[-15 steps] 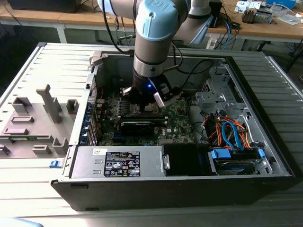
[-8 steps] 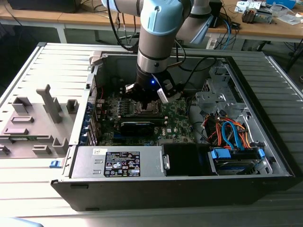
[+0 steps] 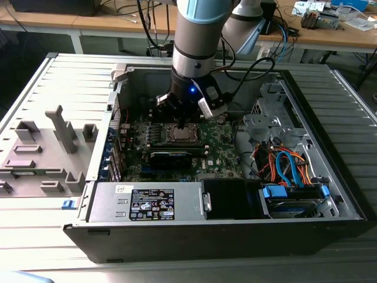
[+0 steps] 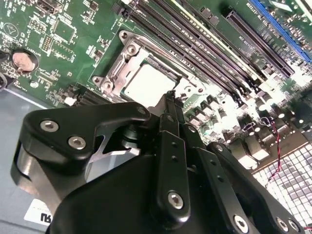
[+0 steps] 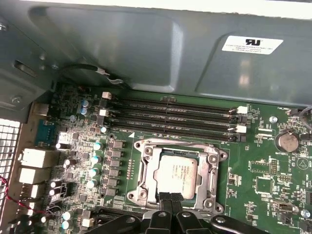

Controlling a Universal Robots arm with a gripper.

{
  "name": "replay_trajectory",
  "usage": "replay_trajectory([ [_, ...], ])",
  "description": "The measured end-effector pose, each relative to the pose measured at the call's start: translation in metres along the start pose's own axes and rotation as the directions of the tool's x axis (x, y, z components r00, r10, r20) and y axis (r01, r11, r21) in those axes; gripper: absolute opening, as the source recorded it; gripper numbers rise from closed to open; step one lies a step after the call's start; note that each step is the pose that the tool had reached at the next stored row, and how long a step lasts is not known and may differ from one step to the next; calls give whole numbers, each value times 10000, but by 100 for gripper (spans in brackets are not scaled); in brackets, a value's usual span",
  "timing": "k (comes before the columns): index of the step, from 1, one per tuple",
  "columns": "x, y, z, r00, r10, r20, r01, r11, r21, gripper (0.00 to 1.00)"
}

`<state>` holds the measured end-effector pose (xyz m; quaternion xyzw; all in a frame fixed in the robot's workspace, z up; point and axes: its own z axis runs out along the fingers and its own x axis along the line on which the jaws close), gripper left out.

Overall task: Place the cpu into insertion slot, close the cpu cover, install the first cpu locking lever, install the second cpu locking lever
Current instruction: 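Install the second cpu locking lever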

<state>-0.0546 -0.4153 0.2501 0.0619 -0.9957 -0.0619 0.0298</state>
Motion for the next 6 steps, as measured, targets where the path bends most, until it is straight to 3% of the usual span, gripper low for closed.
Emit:
replay_trajectory([
  [6,1,1,-13,10000,0,-1,0,10000,2,11],
])
